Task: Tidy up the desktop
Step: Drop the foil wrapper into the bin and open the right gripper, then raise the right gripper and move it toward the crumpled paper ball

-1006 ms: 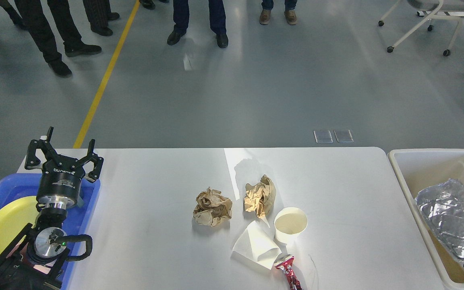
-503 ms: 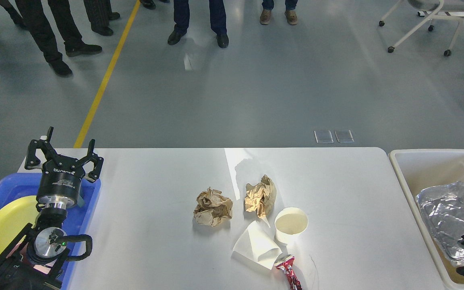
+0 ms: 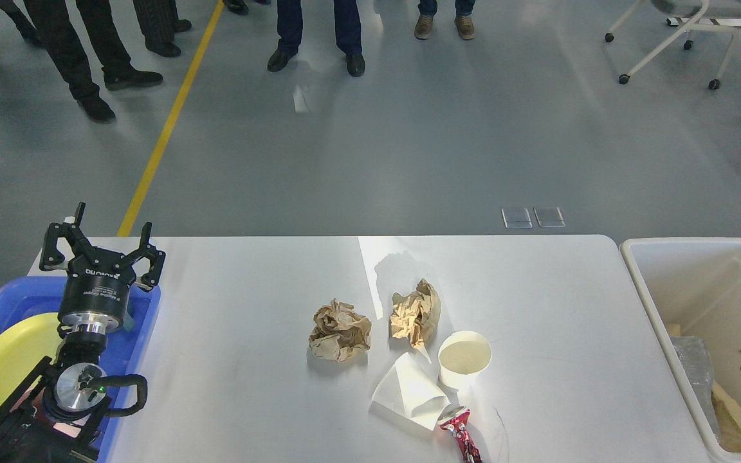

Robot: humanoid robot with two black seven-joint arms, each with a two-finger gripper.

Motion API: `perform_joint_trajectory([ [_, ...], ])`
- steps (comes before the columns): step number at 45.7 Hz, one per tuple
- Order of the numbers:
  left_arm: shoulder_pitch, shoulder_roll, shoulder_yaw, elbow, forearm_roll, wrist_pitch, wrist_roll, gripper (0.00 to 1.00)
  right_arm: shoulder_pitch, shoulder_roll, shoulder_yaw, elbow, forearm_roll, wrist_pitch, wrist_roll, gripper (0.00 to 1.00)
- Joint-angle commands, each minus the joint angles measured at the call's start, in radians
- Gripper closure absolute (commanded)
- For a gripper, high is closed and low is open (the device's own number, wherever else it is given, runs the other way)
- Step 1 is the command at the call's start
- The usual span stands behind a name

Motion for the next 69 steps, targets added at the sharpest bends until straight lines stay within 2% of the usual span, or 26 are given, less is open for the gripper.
perform_joint_trajectory([
  [1, 0.0, 0.0, 0.0, 0.0, 0.0, 0.0, 0.0, 0.04, 0.129, -0.078, -0.009, 0.134, -0.22, 0.072, 0.001, 0.0],
  [7, -0.001, 0.0, 0.0, 0.0, 0.001, 0.0, 0.0, 0.04, 0.252, -0.127, -0.025, 0.256, -0.4, 0.193, 0.001, 0.0],
  [11, 0.0, 0.0, 0.0, 0.0, 0.0, 0.0, 0.001, 0.04, 0.376, -0.15, -0.08, 0.351, -0.46, 0.311, 0.001, 0.0],
  [18, -0.001, 0.0, 0.0, 0.0, 0.0, 0.0, 0.001, 0.04, 0.644, -0.142, -0.264, 0.503, -0.455, 0.517, -0.001, 0.0],
  [29, -0.001, 0.0, 0.0, 0.0, 0.0, 0.0, 0.001, 0.04, 1.02, -0.142, -0.402, 0.818, -0.395, 0.681, -0.002, 0.0],
  [34, -0.001, 0.0, 0.0, 0.0, 0.0, 0.0, 0.001, 0.04, 1.194, -0.115, -0.482, 0.962, -0.325, 0.706, -0.004, 0.0],
  [41, -0.001, 0.0, 0.0, 0.0, 0.0, 0.0, 0.001, 0.04, 1.442, -0.003, -0.601, 1.157, -0.202, 0.707, -0.002, 0.0],
  [49, 0.0, 0.0, 0.0, 0.0, 0.001, 0.0, 0.0, 0.04, 1.62, 0.091, -0.615, 1.315, -0.109, 0.707, -0.002, 0.0],
  [58, 0.0, 0.0, 0.0, 0.0, 0.001, 0.0, 0.0, 0.04, 1.726, 0.134, -0.611, 1.39, -0.041, 0.707, 0.001, 0.0],
  [69, 0.0, 0.0, 0.0, 0.0, 0.001, 0.0, 0.001, 0.04, 1.728, 0.128, -0.608, 1.39, -0.02, 0.709, 0.008, 0.0],
])
